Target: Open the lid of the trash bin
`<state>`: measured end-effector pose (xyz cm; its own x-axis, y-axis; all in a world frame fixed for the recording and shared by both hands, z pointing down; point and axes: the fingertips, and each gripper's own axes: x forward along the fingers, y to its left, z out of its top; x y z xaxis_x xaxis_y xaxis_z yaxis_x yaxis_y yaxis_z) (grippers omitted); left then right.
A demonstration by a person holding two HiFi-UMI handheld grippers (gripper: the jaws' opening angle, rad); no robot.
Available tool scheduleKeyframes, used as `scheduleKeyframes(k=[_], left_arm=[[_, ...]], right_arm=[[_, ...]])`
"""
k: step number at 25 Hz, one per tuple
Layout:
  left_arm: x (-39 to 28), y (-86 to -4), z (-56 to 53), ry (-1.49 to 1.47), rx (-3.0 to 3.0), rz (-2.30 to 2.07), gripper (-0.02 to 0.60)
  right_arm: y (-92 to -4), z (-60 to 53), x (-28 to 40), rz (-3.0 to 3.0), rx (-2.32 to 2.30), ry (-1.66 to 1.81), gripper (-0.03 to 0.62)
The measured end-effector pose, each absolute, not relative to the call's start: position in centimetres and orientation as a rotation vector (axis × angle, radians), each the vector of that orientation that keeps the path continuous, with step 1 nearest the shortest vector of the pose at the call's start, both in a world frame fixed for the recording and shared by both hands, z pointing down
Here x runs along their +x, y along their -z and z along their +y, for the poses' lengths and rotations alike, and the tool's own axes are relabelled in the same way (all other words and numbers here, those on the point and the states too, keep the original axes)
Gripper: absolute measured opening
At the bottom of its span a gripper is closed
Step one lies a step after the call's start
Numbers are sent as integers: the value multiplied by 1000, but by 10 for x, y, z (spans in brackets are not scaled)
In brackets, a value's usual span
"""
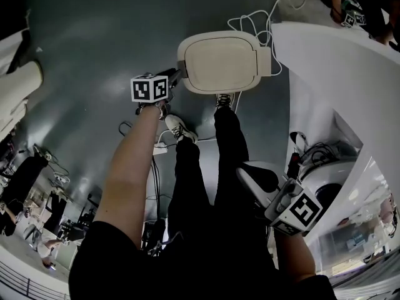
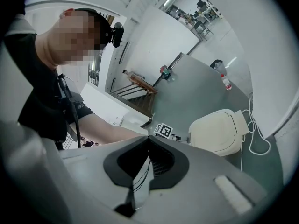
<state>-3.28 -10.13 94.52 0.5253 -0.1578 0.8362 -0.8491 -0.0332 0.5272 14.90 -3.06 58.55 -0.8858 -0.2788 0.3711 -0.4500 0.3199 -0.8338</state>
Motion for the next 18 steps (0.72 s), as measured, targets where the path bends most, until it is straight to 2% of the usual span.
scheduleKeyframes(k=[18], left_arm=[[-32, -943, -104, -642, 1504, -871, 126]], right_arm=[[-585, -26, 122, -2425, 584, -1605, 8]])
